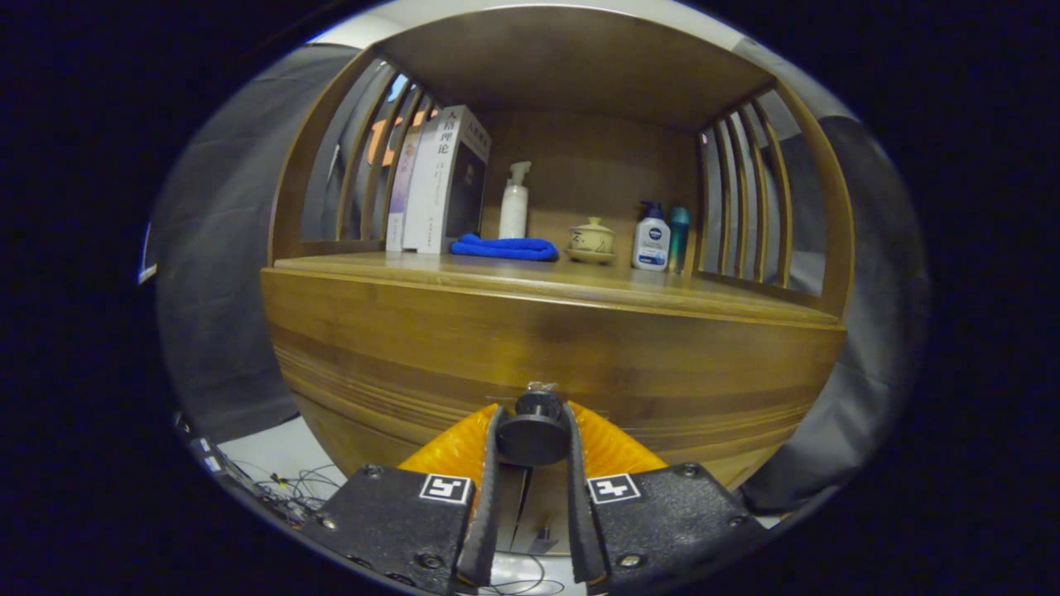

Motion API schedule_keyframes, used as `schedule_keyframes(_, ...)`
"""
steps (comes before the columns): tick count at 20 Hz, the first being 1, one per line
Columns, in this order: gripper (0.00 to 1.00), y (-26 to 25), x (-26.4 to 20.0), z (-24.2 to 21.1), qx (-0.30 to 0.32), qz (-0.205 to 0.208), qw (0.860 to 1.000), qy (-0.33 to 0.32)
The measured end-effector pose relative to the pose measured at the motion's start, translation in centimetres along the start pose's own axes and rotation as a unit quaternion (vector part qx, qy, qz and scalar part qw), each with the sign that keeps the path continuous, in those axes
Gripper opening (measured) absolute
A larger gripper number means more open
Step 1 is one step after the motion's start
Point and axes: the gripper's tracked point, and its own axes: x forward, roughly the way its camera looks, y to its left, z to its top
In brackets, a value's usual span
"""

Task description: Pull open the drawer, take out the items inside it, and place them on the countertop above the cabinet.

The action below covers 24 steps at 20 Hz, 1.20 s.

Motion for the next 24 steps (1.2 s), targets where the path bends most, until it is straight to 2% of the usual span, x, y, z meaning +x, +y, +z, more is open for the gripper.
schedule_keyframes(11,0.33,0.4,-1.1,-0.3,-0.007,0.003,1.000,0.013)
schedule_keyframes(14,0.33,0.6,-4.4,-1.4,-0.002,0.004,1.000,0.015)
schedule_keyframes(24,0.32,1.4,-11.1,-2.8,0.020,0.019,1.000,0.012)
